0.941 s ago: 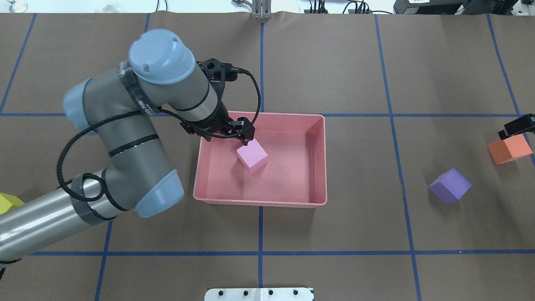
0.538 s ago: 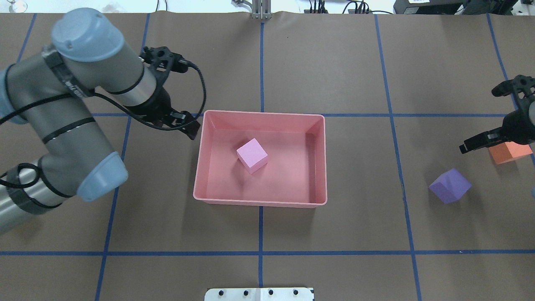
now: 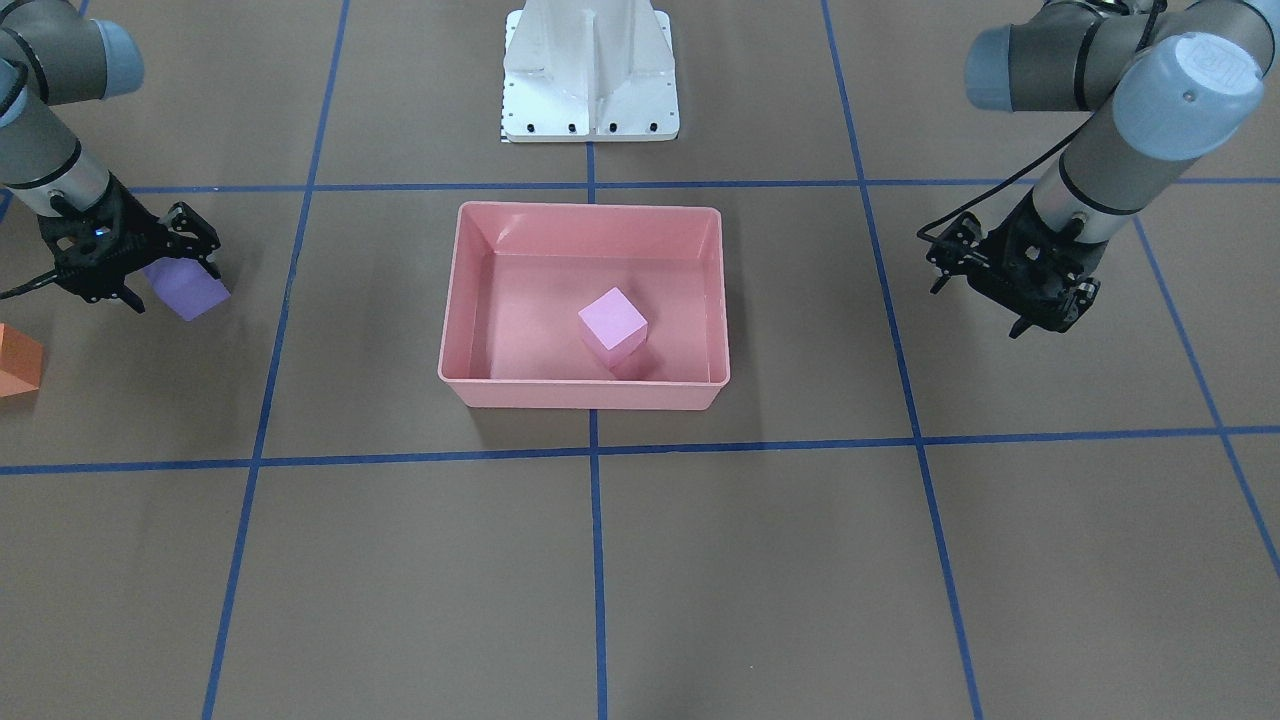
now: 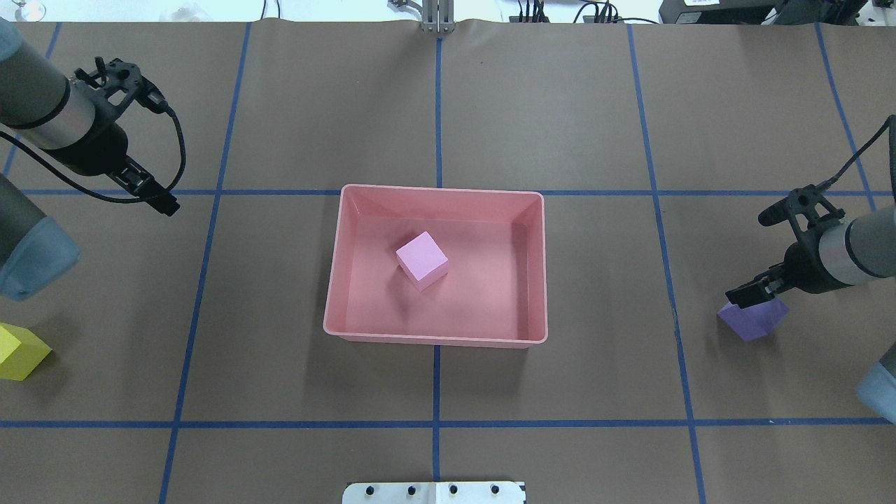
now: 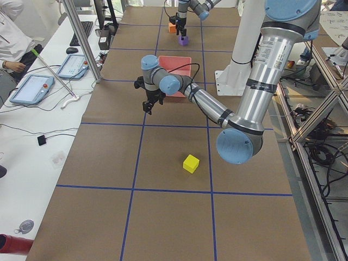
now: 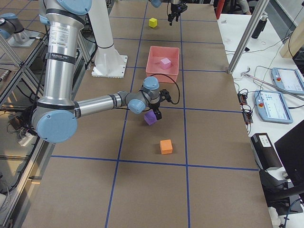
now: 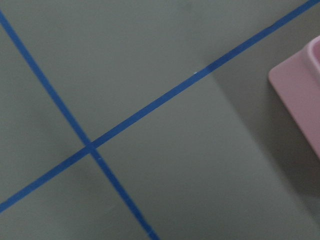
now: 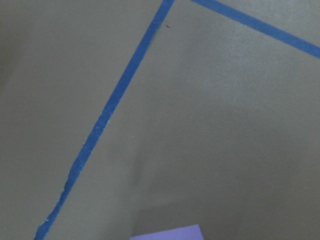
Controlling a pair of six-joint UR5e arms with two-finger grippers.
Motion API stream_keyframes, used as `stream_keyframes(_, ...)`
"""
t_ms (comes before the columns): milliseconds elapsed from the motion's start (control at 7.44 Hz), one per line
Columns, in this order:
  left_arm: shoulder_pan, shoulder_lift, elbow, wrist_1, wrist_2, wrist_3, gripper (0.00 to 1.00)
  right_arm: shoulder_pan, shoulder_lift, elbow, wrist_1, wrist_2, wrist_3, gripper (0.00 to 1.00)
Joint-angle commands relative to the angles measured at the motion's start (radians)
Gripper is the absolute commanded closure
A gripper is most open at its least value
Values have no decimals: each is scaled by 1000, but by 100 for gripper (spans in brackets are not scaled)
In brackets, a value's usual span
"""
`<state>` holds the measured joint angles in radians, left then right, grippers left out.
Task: Place blocks into pink bin with both arms
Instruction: 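Raise the left gripper away while the right gripper grasps the purple cube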
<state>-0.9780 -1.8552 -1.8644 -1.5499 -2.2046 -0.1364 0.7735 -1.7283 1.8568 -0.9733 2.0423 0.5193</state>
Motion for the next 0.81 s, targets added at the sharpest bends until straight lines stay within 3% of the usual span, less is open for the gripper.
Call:
stream_keyframes(0,-2,5,1,-1,-1,-2,0,-65,-23,1,4,-63,-1,0)
stream_keyframes(134,-2,5,1,-1,-1,-2,0,-65,-25,-1,2,-65,-1,15)
stream_keyframes(269,-2,5,1,-1,-1,-3,0,-65,-24,-1,-1,-62,-1,74)
stream_keyframes(403,-2,5,1,-1,-1,-3,0,-65,-16,4,-1,-59,1,96)
stream_keyframes(672,-2,5,1,-1,-1,-5,0,-68,31,30,-10,-33,72,100)
